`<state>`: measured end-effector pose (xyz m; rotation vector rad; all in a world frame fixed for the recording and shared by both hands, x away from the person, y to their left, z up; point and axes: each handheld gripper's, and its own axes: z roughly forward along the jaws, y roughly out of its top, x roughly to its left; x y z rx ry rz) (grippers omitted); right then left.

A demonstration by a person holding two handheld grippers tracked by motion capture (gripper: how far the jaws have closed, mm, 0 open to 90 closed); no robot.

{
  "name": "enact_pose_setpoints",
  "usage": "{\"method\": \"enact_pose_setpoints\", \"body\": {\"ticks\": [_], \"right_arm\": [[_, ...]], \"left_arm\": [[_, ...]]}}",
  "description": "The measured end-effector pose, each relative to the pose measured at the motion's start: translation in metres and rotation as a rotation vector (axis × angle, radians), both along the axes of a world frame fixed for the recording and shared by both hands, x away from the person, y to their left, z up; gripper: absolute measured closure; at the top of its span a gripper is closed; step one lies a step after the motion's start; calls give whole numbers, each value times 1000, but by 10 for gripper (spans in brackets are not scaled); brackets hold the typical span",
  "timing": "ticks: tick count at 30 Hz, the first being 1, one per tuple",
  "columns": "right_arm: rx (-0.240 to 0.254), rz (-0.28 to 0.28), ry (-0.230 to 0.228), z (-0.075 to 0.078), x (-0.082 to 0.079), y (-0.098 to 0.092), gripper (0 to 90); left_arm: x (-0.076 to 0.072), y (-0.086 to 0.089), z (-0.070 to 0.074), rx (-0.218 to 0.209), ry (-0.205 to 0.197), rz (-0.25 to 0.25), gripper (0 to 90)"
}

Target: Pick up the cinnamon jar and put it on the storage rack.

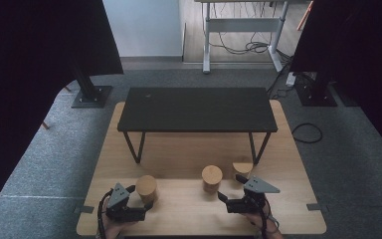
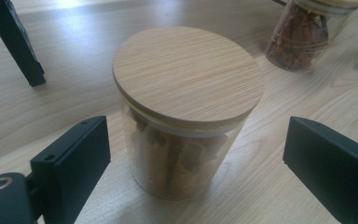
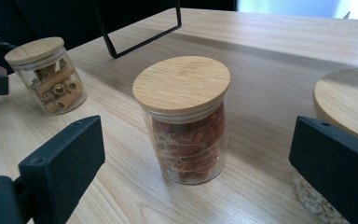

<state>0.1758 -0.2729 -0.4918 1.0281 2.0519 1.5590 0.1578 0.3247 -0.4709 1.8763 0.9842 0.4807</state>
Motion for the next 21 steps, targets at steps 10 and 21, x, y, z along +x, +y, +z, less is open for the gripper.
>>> {"method": "enact_pose_setpoints", "body": {"ticks": [10,21], "right_arm": [[-21,-1,-1,1,2,2,26],[-30,-18,-4,2,2,4,25]], "left_arm": [[-2,5,1,2,-5,3,67],[-1,2,0,16,11,-1,60]]}}
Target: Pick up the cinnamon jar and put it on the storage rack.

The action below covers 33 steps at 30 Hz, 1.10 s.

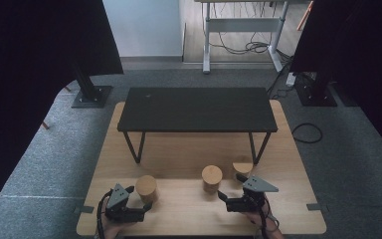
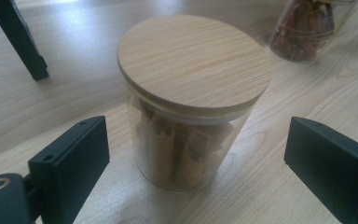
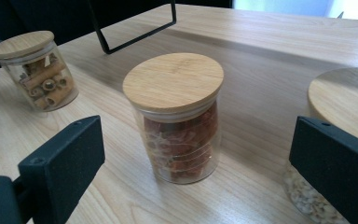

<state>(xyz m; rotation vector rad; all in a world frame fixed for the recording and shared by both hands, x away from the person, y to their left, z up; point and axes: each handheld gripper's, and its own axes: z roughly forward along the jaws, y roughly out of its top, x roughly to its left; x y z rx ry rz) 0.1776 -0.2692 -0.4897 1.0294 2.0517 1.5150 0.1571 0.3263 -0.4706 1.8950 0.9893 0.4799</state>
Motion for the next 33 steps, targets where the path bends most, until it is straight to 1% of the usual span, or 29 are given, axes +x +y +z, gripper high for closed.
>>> {"method": "enact_pose_setpoints", "body": {"ticks": [4,9,17,22,28,33], "right_arm": [[-4,-2,14,-1,1,-1,26],[0,-3,12,0,0,-1,26],[-11,8,16,0,1,2,25],[-16,19,19,0,2,2,26],[-23,25,19,1,2,3,25],[-24,22,20,0,2,4,25]], "left_arm": [[-1,1,0,-7,1,9,60],[-1,0,1,-5,3,16,60],[-1,-4,1,7,-7,26,58],[2,-8,1,28,-4,24,55],[6,-12,0,31,2,27,53],[12,-19,2,50,-7,26,53]]}}
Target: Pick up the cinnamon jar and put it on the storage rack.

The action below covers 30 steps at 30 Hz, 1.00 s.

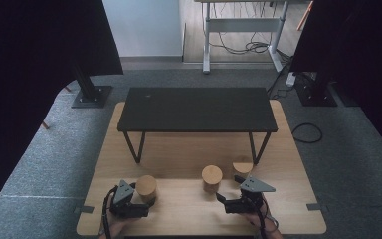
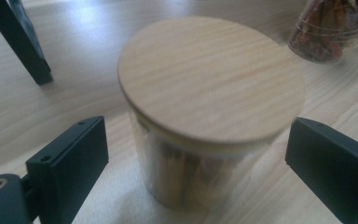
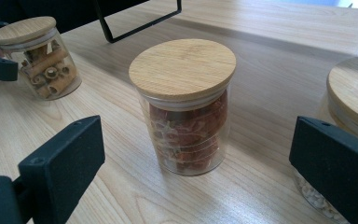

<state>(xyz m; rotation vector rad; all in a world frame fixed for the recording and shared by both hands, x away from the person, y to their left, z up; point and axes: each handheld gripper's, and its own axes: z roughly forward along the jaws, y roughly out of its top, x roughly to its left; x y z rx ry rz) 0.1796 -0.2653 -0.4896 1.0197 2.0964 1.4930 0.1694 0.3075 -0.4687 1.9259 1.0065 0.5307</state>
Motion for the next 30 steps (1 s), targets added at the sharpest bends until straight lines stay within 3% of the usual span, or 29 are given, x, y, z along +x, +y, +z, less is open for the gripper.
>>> {"method": "enact_pose_setpoints", "body": {"ticks": [30], "right_arm": [[-6,-4,-1,-1,-1,3,25]], "left_arm": [[19,-17,-1,45,24,-2,55]]}}
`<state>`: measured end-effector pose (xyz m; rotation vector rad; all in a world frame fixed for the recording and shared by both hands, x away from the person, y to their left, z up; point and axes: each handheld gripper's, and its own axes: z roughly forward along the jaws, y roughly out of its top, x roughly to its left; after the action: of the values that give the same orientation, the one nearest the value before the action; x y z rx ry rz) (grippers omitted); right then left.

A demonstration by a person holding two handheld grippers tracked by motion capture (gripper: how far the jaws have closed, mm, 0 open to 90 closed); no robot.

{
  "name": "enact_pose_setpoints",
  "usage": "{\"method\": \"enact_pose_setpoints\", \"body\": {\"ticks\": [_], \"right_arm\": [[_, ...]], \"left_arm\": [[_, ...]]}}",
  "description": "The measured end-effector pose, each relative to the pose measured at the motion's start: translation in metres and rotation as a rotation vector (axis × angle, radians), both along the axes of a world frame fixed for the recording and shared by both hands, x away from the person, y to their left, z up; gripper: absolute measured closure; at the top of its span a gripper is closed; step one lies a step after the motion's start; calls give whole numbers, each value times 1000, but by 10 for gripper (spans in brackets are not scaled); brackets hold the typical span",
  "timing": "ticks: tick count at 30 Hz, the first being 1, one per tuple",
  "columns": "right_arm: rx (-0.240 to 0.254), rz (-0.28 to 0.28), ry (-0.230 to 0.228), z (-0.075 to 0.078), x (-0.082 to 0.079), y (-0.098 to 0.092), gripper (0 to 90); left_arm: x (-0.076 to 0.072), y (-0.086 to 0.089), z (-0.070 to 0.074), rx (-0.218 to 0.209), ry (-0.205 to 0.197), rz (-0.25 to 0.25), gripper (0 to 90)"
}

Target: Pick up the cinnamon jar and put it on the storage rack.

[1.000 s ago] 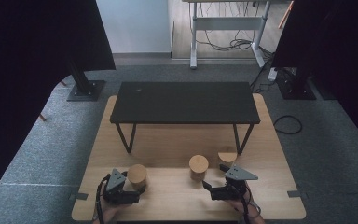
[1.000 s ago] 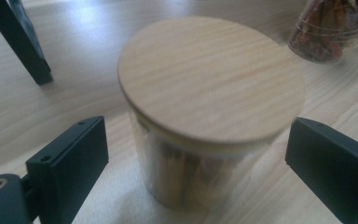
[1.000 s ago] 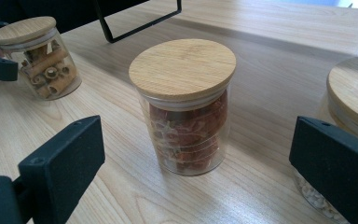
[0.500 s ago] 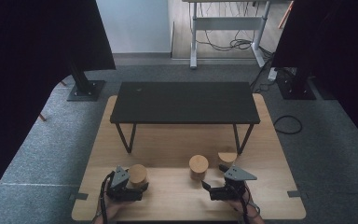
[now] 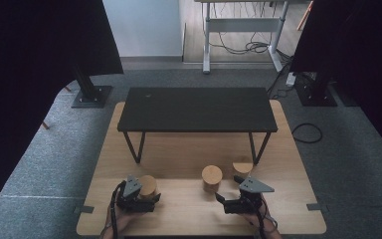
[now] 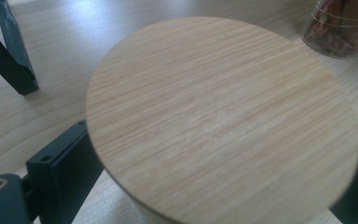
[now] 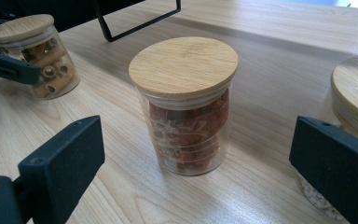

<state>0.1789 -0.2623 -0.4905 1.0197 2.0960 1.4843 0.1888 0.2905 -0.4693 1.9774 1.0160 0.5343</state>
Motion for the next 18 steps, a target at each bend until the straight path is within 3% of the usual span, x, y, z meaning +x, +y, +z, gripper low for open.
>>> {"method": "enact_pose_setpoints", "body": {"ticks": [4,11,18], "right_arm": [[-2,-2,0,0,0,0,25],[-5,-3,0,0,0,0,25],[-5,-3,-1,0,-1,1,25]], "left_arm": [[2,-1,0,-1,1,0,81],[1,-3,-4,3,-7,-4,233],[-2,-4,-6,4,-22,-1,249]]}}
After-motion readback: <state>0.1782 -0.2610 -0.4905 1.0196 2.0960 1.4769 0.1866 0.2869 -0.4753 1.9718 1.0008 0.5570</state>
